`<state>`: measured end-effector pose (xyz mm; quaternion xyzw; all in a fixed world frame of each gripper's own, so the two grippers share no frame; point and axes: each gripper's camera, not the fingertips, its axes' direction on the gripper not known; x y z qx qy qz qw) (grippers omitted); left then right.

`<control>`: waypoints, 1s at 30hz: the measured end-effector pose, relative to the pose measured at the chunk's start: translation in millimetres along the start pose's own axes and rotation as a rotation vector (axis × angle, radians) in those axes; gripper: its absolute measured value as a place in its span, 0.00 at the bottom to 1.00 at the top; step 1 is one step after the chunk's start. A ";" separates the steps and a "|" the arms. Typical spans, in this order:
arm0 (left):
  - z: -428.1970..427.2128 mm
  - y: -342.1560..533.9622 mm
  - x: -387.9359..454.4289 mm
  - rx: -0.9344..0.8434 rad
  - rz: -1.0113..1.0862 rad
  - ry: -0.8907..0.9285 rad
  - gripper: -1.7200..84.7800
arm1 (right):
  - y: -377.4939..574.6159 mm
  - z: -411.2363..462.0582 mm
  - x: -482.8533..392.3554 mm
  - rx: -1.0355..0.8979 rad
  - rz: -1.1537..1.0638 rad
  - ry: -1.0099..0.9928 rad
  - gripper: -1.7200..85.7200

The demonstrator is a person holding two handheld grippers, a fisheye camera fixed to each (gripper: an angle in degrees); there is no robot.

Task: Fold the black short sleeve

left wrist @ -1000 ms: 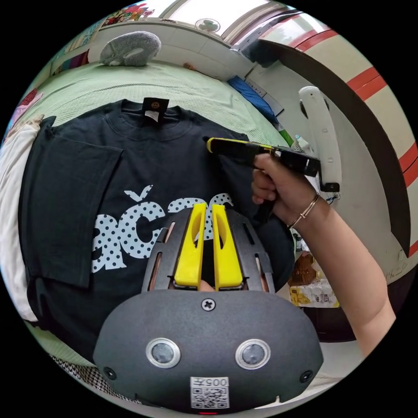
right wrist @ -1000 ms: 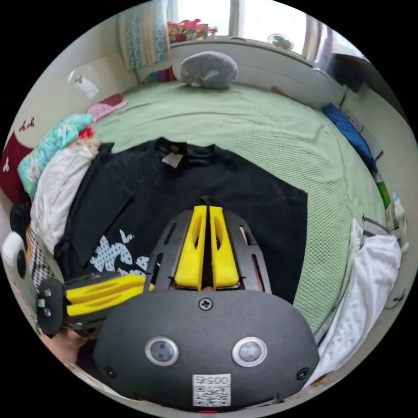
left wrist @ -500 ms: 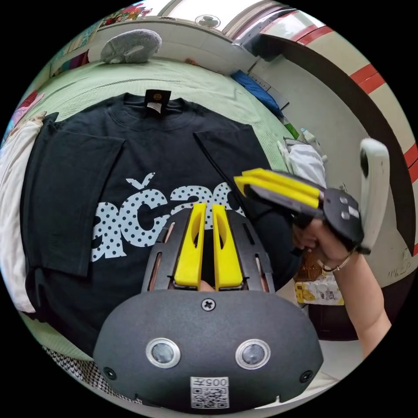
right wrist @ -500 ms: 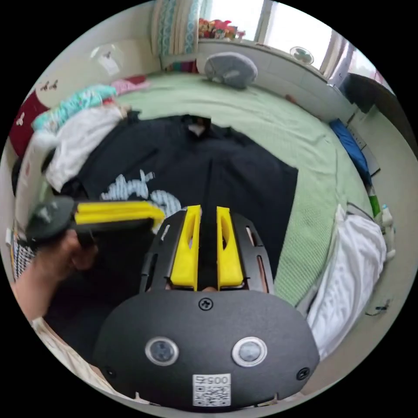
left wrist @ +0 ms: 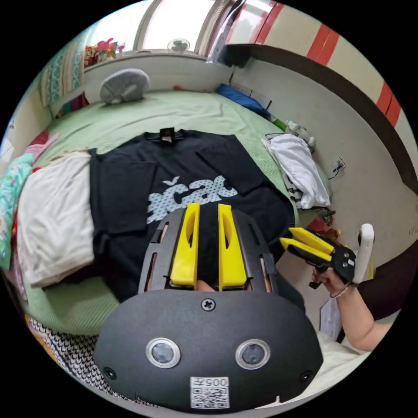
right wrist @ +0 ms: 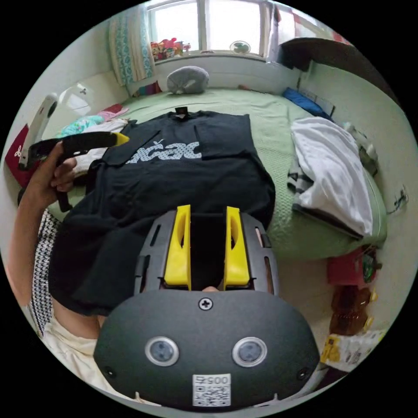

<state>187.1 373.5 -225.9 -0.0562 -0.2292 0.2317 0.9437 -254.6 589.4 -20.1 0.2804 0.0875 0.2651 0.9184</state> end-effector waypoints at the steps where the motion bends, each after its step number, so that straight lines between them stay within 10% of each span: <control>1: -16.4 25.3 -13.0 0.001 -0.016 -0.043 0.11 | 18.8 -6.6 9.7 0.011 0.054 0.004 0.16; 14: -96.6 263.7 -106.7 -0.110 -0.284 -0.049 0.16 | 115.9 -15.7 66.2 -0.038 0.187 0.039 0.16; 30: -85.6 256.9 -133.2 -0.074 -0.299 0.013 0.18 | 104.2 32.7 71.0 -0.089 0.185 -0.040 0.15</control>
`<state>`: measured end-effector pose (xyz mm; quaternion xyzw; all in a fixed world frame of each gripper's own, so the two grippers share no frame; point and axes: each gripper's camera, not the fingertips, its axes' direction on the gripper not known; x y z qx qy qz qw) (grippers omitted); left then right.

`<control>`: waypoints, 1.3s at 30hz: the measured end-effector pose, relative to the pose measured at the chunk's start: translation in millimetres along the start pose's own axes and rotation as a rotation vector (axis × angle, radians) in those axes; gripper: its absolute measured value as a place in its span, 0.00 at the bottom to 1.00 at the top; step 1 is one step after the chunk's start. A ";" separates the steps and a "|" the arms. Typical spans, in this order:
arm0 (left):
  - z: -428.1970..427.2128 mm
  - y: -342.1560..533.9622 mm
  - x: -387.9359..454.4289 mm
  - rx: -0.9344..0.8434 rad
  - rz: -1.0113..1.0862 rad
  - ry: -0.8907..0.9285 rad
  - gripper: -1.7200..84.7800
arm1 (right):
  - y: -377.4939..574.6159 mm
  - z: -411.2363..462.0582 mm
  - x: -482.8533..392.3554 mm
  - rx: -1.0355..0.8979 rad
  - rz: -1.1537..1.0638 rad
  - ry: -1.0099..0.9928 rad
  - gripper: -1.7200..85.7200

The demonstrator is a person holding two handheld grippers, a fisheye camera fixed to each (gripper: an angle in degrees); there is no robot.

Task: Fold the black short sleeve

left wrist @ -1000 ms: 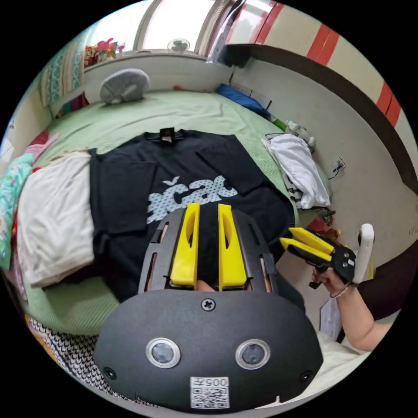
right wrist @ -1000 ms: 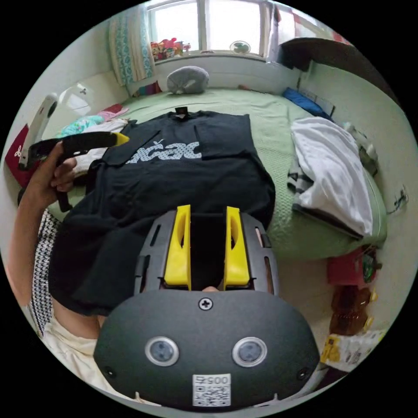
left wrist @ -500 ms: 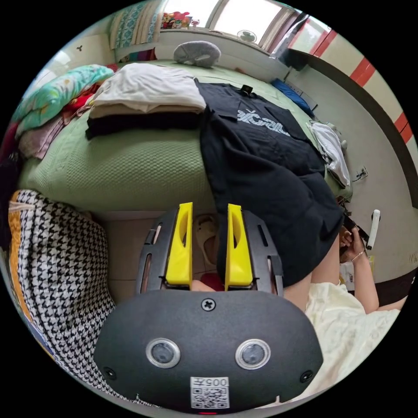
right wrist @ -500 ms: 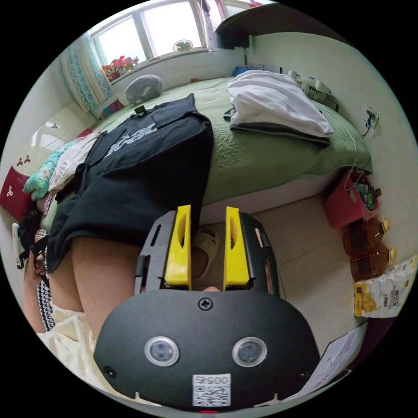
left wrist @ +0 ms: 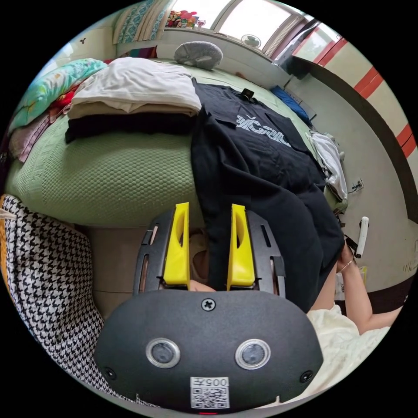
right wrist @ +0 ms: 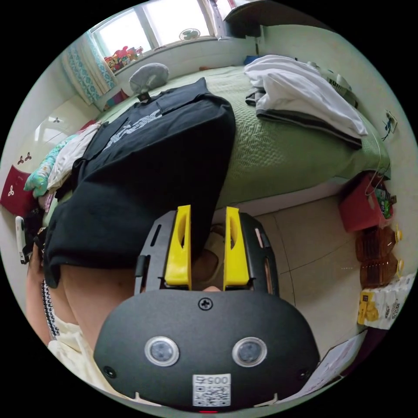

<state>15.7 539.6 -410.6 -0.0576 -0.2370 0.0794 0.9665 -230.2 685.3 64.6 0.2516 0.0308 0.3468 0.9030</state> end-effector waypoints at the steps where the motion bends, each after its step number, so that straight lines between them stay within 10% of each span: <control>1: 1.9 -1.9 -0.9 -0.002 -0.002 0.003 0.18 | -2.1 3.0 1.4 -0.002 0.006 -0.004 0.15; 21: 5.0 2.1 -11.9 -0.059 -0.038 -0.066 0.07 | -14.7 24.1 -9.7 -0.053 -0.027 -0.030 0.06; 39: -143.4 -59.1 -9.9 0.241 0.044 -0.188 0.02 | -81.9 -137.5 -54.3 0.446 -0.267 0.137 0.01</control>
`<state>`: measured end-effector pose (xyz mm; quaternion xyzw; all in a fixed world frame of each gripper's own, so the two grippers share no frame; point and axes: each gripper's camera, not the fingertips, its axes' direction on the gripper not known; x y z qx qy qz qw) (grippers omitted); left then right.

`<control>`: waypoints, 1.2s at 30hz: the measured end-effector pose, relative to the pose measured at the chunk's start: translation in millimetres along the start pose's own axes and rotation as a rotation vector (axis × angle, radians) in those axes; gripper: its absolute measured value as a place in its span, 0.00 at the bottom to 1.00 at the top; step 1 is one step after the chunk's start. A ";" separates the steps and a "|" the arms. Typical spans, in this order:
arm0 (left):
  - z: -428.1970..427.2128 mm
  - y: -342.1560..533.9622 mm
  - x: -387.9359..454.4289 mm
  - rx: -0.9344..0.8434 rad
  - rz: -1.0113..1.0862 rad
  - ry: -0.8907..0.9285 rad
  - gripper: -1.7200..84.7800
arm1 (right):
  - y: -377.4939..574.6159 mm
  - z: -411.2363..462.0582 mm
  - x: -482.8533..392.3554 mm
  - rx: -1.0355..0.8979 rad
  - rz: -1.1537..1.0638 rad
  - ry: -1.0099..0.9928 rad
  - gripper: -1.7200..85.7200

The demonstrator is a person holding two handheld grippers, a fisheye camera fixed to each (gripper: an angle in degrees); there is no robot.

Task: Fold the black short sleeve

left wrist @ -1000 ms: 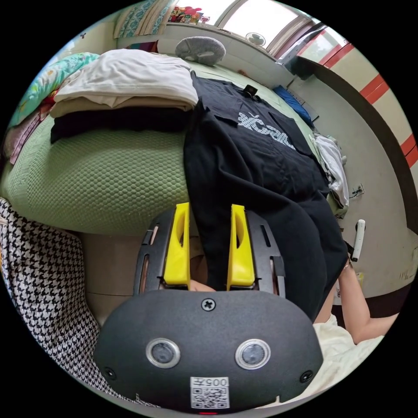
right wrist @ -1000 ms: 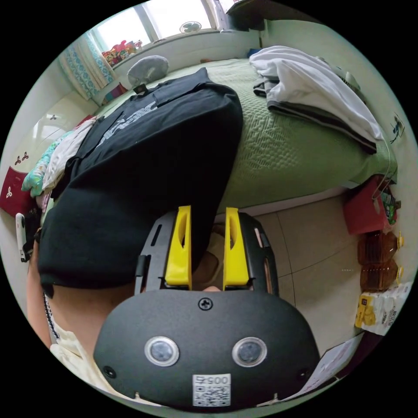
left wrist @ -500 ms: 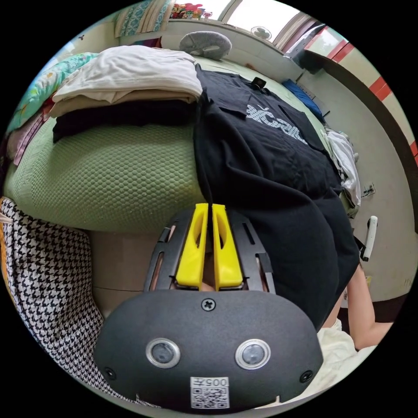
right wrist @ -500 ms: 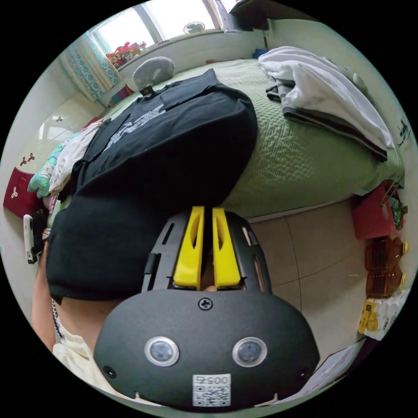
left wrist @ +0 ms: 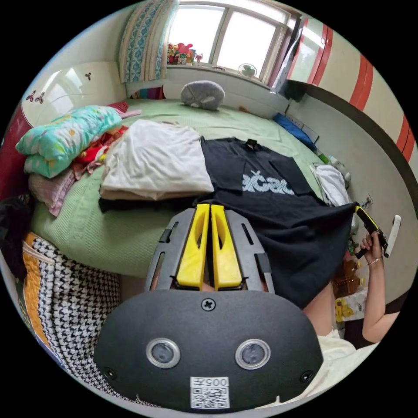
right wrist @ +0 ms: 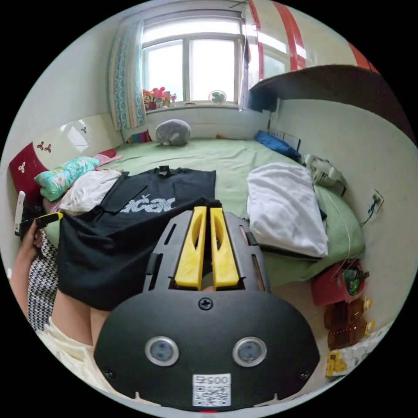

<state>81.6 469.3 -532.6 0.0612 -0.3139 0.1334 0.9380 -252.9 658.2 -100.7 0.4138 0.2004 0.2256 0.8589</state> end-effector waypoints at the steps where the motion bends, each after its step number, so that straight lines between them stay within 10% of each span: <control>1: 3.8 -15.8 -3.1 -0.004 -0.008 -0.029 0.03 | -15.0 10.0 -3.1 -0.004 -0.028 0.039 0.02; 8: 48.3 -49.1 -6.0 -0.067 -0.056 -0.078 0.07 | -38.6 96.0 -5.9 -0.277 0.021 0.066 0.09; 36: 91.4 60.7 -7.5 -0.189 -0.159 0.086 0.14 | 33.9 110.2 13.5 -0.348 0.042 -0.022 0.10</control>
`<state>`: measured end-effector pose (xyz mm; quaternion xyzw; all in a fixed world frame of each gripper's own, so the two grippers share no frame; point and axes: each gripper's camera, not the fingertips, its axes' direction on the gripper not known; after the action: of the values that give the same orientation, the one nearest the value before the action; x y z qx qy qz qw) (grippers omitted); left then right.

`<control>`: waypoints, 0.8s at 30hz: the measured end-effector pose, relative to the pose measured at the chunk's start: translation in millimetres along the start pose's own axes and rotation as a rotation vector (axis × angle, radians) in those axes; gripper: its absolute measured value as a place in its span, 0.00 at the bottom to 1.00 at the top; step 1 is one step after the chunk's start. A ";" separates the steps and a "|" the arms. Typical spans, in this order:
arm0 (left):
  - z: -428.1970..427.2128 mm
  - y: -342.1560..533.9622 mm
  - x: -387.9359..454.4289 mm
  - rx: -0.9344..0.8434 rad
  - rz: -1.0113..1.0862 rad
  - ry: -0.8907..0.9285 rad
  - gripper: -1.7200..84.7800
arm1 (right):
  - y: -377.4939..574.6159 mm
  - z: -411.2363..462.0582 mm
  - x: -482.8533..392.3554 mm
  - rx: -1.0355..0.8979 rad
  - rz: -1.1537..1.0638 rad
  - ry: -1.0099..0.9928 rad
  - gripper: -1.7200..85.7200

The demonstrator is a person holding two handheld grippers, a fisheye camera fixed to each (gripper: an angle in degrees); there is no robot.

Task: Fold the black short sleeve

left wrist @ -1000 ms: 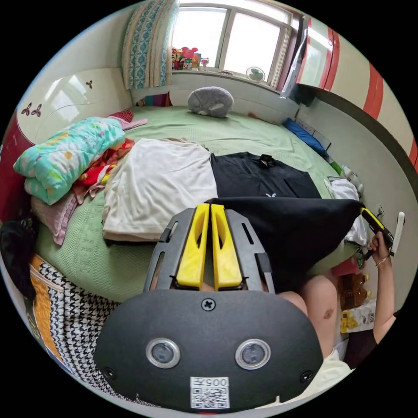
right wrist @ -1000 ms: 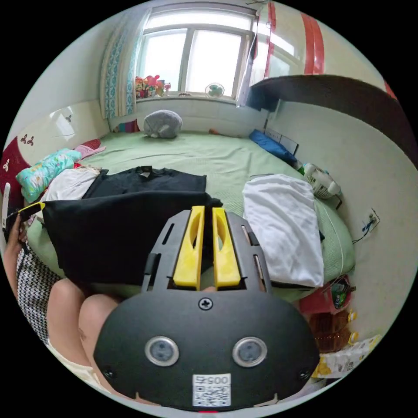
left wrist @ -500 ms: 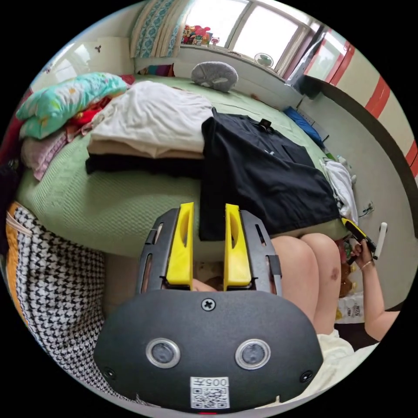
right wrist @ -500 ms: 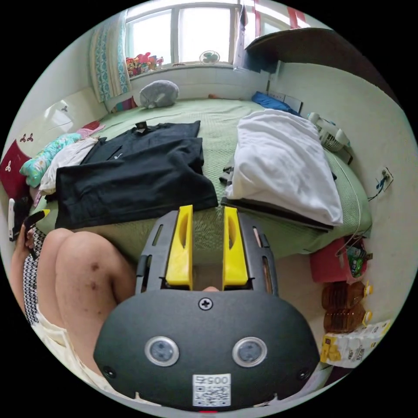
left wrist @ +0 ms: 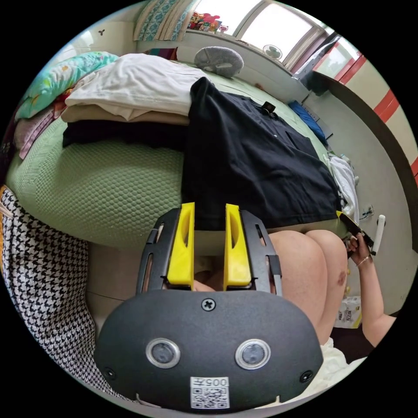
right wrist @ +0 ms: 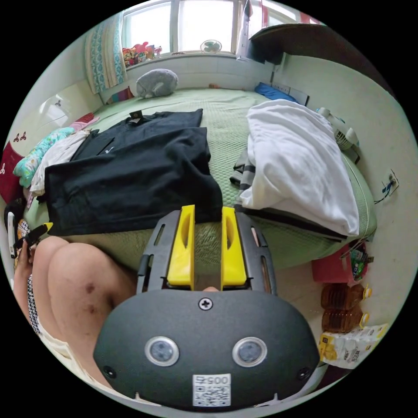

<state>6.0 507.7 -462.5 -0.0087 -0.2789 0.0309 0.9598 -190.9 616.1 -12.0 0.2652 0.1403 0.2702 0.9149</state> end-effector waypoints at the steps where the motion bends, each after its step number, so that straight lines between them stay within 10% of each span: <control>1: -1.3 -0.7 0.0 -0.003 -0.006 -0.007 0.13 | 0.5 -1.1 -0.4 -0.004 -0.002 0.001 0.08; 24: -55.4 3.3 5.1 -0.007 0.017 -0.130 0.15 | 11.0 -29.2 -9.8 -0.044 0.002 0.031 0.02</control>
<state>39.7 511.4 -506.6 -0.0124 -0.3409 0.0387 0.9392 -215.2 630.3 -28.7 0.2409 0.1483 0.2783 0.9179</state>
